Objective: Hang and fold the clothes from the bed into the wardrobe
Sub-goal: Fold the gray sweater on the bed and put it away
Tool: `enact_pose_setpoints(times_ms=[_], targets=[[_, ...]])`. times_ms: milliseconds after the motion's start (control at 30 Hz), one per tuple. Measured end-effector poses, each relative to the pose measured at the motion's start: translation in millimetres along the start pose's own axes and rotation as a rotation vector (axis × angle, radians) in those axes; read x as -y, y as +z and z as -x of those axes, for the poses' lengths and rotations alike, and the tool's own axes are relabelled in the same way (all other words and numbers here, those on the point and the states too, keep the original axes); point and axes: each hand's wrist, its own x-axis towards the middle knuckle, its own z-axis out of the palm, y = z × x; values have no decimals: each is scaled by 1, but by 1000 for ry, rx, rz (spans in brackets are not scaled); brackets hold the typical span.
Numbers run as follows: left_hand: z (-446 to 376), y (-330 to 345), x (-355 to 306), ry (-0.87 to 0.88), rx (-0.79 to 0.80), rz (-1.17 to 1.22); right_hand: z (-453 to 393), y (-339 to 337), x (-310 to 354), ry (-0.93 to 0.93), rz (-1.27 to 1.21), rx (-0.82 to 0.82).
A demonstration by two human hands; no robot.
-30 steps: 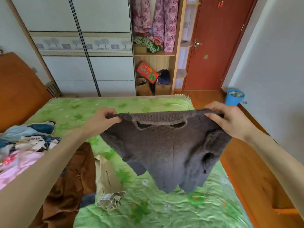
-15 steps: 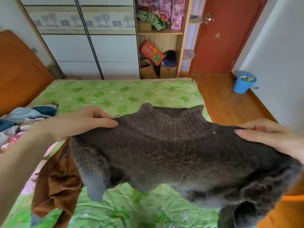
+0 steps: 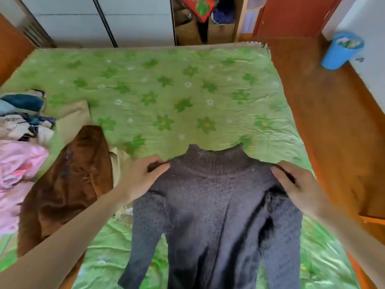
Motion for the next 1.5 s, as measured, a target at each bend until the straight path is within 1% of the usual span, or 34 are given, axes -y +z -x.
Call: enact_pose_setpoints(times_ms=[67,167,267,433,500,567,633,667,733,767,800,867,933,1000,1133,1367,1433,1500], targets=[[-35,34,37,50,-59,-160,-15,54,-50,-7,73,-57],[-89,70,74,111,-44,-340,-49,109,-110,5,219,-110],[-143,93,102,169,-72,-439,-102,129,-151,-4,380,-147],[-228,121,138,229,-190,-556,-206,150,-202,-125,654,-208],[-256,136,149,206,-257,-590,-238,165,-217,-86,720,-223],[-274,157,160,129,-309,-686,-256,187,-224,7,794,-254],[-277,184,173,81,-316,-817,-260,216,-229,60,810,-262],[-272,201,178,123,-296,-839,-256,233,-230,25,779,-239],[-254,235,186,264,-230,-811,-239,267,-234,-112,701,-117],[-244,251,191,296,-175,-792,-229,283,-239,-141,695,-28],[-236,263,197,291,-118,-779,-220,294,-245,-126,706,47],[-226,275,213,256,-38,-788,-210,305,-260,-44,737,107],[-226,275,228,273,-8,-812,-207,308,-270,-21,762,128],[-229,269,237,296,24,-841,-207,308,-273,-40,766,138],[-234,266,244,323,41,-885,-208,310,-275,-44,762,116],[-235,275,249,365,-26,-946,-212,315,-282,-76,778,78],[-231,274,245,359,-12,-957,-214,312,-282,-87,752,104],[-230,274,238,349,-9,-991,-217,308,-283,-94,726,166]])
